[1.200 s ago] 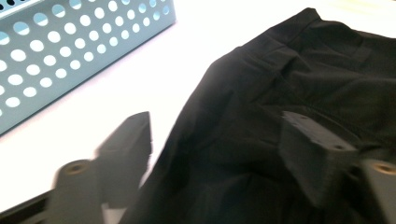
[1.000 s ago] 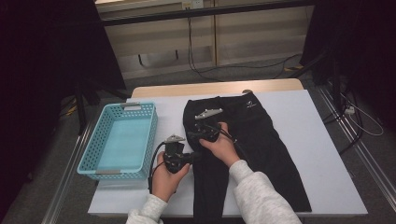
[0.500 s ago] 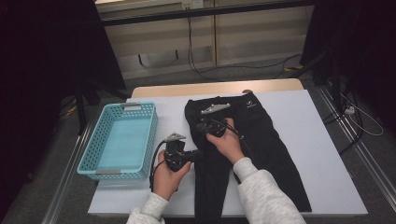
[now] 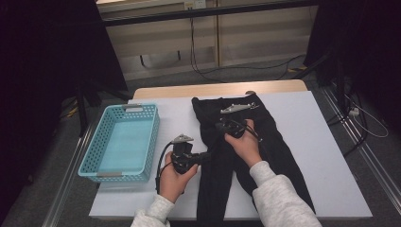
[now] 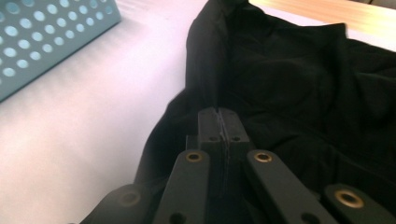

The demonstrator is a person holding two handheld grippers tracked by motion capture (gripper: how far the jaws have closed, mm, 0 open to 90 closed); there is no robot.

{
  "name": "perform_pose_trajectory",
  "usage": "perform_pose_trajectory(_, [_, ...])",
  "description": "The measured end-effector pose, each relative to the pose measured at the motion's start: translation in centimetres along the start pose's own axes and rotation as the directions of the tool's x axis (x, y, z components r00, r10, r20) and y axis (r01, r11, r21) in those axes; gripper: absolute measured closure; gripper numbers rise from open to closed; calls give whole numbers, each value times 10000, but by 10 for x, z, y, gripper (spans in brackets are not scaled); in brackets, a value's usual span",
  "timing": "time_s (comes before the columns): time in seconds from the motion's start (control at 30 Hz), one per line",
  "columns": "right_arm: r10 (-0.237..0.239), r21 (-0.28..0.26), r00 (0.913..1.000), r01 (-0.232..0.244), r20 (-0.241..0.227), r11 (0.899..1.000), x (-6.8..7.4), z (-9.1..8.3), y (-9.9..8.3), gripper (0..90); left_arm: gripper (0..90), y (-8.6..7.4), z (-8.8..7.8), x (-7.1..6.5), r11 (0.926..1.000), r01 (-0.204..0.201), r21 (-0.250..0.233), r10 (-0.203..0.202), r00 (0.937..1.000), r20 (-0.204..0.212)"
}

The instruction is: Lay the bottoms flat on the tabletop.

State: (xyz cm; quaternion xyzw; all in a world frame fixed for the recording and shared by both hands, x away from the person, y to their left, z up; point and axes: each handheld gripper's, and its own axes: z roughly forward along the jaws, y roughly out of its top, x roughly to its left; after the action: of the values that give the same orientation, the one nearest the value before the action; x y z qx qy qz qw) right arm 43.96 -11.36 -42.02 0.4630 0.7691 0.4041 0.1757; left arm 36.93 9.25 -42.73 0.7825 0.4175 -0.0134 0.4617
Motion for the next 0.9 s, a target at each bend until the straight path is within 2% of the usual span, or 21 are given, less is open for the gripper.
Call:
perform_pose_trajectory(0.1, [-152,82,9995,150,265,9999,-4,-4,-3,890,878,0,1,-1,10000,-35,-15,35,10000,28])
perform_pose_trajectory(0.17, [-67,149,9997,64,253,9999,-6,-5,-5,883,878,0,2,-2,10000,-72,50,71,10000,51])
perform_pose_trajectory(0.23, [-260,254,9991,251,331,9994,-6,-4,-6,884,878,-1,3,-3,10000,-76,62,75,9999,82])
perform_pose_trajectory(0.3, [-258,253,9993,251,266,9994,-5,-1,-7,877,878,-2,4,-4,9998,-122,129,121,9999,71])
perform_pose_trajectory(0.47, [-330,384,9993,324,157,9987,1,15,-7,840,877,-3,5,-4,9999,-107,117,106,9999,101])
perform_pose_trajectory(0.57, [-382,511,9991,371,207,9980,4,26,-6,778,877,-4,6,-4,9998,-67,208,62,9997,217])
perform_pose_trajectory(0.63, [-326,446,9991,314,261,9985,5,32,-5,752,877,-4,7,-5,9997,-81,214,76,9997,229])
perform_pose_trajectory(0.7, [-136,486,9995,121,300,9987,4,37,-2,681,876,-4,6,-6,9997,-111,213,106,9997,232])
perform_pose_trajectory(0.8, [-25,571,9993,3,371,9984,3,44,1,662,876,-3,4,-5,10000,-55,73,53,9997,237])
perform_pose_trajectory(0.9, [108,592,9991,-132,417,9982,2,47,3,738,875,-3,1,-2,10000,-22,13,22,9998,222])
